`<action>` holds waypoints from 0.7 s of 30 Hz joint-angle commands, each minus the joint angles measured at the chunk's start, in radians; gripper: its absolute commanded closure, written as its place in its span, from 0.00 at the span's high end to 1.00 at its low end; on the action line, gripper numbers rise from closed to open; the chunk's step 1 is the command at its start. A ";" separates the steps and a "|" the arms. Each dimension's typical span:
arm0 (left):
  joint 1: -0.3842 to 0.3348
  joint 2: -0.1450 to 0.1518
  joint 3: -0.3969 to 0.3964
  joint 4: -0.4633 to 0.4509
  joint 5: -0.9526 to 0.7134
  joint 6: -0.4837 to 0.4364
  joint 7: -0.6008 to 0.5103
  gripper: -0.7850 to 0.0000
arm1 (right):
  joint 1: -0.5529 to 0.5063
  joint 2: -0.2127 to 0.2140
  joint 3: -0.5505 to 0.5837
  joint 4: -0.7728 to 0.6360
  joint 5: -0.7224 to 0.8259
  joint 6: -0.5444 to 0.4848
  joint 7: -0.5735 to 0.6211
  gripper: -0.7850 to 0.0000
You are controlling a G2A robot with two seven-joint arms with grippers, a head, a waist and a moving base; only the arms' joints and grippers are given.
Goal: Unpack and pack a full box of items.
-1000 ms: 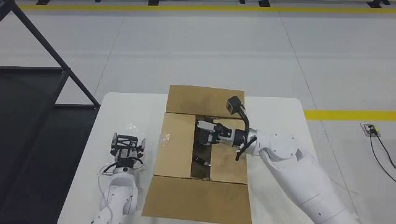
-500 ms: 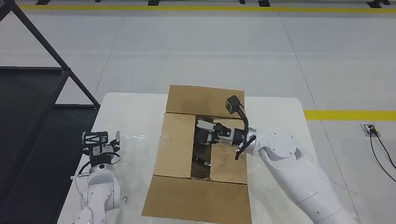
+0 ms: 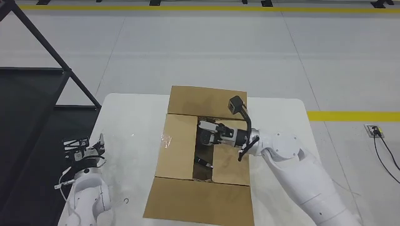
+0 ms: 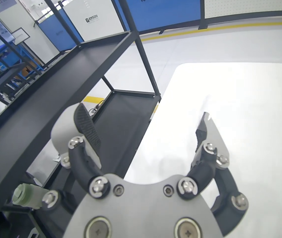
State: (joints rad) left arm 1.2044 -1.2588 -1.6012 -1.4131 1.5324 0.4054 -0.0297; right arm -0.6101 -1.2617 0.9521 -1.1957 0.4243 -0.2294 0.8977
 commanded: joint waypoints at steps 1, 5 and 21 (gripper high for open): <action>0.001 0.000 -0.012 0.007 -0.007 0.002 -0.004 1.00 | 0.003 -0.002 0.000 0.001 -0.002 0.002 0.003 1.00; 0.010 0.000 -0.032 0.018 -0.019 -0.005 -0.005 1.00 | 0.007 -0.005 -0.004 0.000 -0.009 0.008 0.003 1.00; 0.035 -0.005 -0.084 0.059 -0.068 0.012 -0.006 1.00 | 0.031 -0.021 -0.013 0.017 -0.019 0.018 0.019 1.00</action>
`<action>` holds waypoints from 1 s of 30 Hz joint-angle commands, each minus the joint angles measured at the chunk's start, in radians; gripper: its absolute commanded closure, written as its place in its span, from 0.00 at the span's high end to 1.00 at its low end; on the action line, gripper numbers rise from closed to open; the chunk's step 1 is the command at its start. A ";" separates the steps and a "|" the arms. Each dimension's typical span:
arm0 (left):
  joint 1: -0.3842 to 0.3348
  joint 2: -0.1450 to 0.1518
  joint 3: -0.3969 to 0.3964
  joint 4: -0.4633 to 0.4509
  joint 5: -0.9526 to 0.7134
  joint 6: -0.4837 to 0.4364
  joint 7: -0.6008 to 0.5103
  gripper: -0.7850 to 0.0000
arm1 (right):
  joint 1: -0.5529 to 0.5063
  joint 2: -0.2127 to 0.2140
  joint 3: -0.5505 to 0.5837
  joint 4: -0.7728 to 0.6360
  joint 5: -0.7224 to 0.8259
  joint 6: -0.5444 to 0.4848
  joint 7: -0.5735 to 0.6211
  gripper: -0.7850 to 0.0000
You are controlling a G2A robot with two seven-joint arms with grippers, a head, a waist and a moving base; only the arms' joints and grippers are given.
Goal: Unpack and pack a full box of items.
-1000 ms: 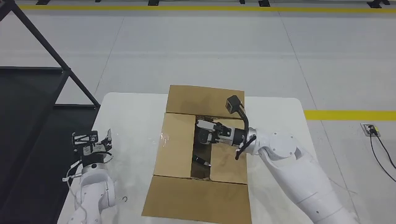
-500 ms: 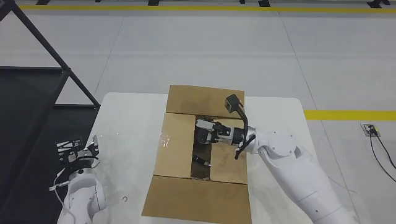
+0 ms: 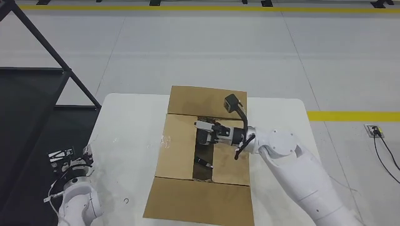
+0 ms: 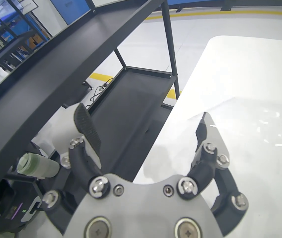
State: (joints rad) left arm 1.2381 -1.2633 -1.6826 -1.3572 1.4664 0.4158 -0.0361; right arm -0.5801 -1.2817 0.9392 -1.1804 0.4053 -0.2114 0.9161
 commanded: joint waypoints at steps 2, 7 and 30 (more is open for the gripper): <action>0.003 -0.001 -0.008 0.008 -0.007 0.004 0.001 1.00 | 0.005 -0.003 -0.001 0.006 -0.002 0.000 0.003 1.00; 0.006 -0.003 -0.019 0.019 -0.019 0.013 0.004 1.00 | 0.014 -0.008 -0.006 0.016 -0.001 0.001 0.009 1.00; 0.031 -0.012 -0.067 0.032 -0.103 0.013 0.015 1.00 | 0.050 -0.034 -0.025 0.059 -0.005 0.005 0.032 1.00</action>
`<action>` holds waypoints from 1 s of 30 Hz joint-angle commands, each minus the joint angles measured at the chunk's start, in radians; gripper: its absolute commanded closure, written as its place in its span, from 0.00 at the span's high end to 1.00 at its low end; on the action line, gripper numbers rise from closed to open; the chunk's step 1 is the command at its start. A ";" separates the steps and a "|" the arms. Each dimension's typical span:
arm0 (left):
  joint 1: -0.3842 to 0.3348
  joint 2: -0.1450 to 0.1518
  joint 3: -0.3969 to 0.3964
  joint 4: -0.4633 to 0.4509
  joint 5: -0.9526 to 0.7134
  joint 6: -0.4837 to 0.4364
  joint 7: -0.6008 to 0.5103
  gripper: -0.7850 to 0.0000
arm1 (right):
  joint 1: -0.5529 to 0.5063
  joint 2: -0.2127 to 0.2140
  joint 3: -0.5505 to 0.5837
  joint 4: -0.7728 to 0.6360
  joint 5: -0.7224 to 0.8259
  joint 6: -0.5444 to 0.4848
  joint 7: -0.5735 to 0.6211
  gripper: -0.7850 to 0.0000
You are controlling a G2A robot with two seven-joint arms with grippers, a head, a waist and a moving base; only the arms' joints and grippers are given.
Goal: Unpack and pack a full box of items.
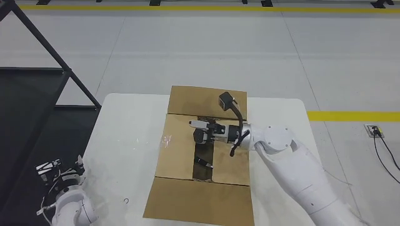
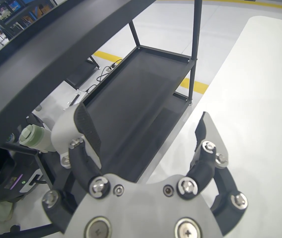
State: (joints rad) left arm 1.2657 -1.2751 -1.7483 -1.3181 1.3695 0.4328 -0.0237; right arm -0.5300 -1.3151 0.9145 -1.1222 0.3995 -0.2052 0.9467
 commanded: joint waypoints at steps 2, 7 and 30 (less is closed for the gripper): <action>0.011 -0.002 -0.004 -0.029 -0.024 -0.016 0.007 1.00 | 0.000 -0.002 0.002 0.000 0.000 -0.003 0.006 1.00; 0.046 -0.005 -0.008 -0.107 -0.047 -0.031 0.025 1.00 | -0.004 0.000 0.013 0.005 0.011 0.040 0.032 1.00; 0.297 0.016 -0.023 -0.528 -0.012 -0.535 0.018 1.00 | 0.088 -0.055 -0.101 0.152 -0.052 0.180 0.034 1.00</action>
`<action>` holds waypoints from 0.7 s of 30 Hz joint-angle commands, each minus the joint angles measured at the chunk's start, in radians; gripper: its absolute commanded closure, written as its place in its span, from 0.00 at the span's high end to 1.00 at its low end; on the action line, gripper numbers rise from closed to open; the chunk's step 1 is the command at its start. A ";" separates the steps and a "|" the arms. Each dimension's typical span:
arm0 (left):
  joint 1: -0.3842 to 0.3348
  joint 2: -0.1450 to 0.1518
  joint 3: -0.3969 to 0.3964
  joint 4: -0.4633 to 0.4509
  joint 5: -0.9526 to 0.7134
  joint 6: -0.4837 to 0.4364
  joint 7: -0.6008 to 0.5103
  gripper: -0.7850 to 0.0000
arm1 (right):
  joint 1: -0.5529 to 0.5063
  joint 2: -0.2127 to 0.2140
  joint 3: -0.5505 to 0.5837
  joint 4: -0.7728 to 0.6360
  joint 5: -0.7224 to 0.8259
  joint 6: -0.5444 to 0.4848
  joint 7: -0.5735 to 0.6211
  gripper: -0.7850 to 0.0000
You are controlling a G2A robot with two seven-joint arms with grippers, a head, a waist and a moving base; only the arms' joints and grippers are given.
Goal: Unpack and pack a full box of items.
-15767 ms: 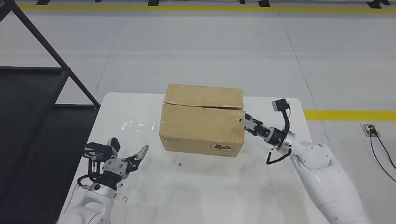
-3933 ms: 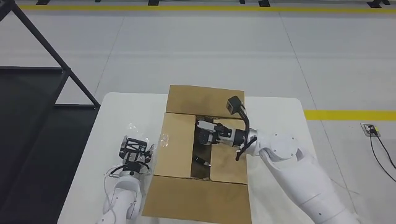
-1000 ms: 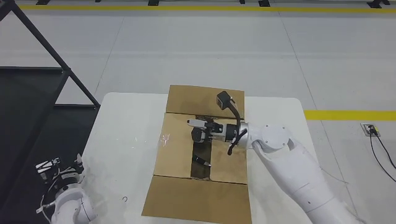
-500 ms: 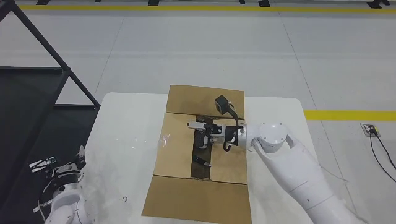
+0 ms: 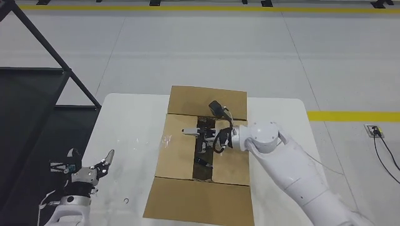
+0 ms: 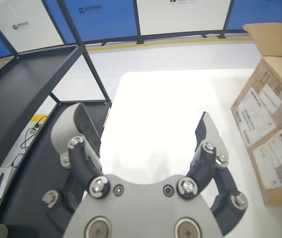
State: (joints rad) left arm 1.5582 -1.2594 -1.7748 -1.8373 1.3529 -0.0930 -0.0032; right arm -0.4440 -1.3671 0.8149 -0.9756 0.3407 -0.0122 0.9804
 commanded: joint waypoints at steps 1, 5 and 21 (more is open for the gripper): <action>0.009 0.001 0.007 -0.016 0.009 -0.019 -0.005 1.00 | 0.005 -0.006 -0.002 0.010 0.012 -0.025 -0.003 1.00; 0.033 0.004 0.013 -0.052 0.042 -0.059 -0.001 1.00 | 0.008 -0.017 -0.002 0.009 0.032 -0.073 -0.017 1.00; 0.117 0.021 0.046 -0.189 0.126 -0.284 -0.002 1.00 | 0.023 -0.057 0.001 -0.052 0.117 -0.172 -0.083 1.00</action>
State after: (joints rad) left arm 1.6650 -1.2402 -1.7282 -2.0115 1.4781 -0.3509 -0.0089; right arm -0.4244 -1.4194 0.8214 -1.0280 0.4523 -0.1807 0.9017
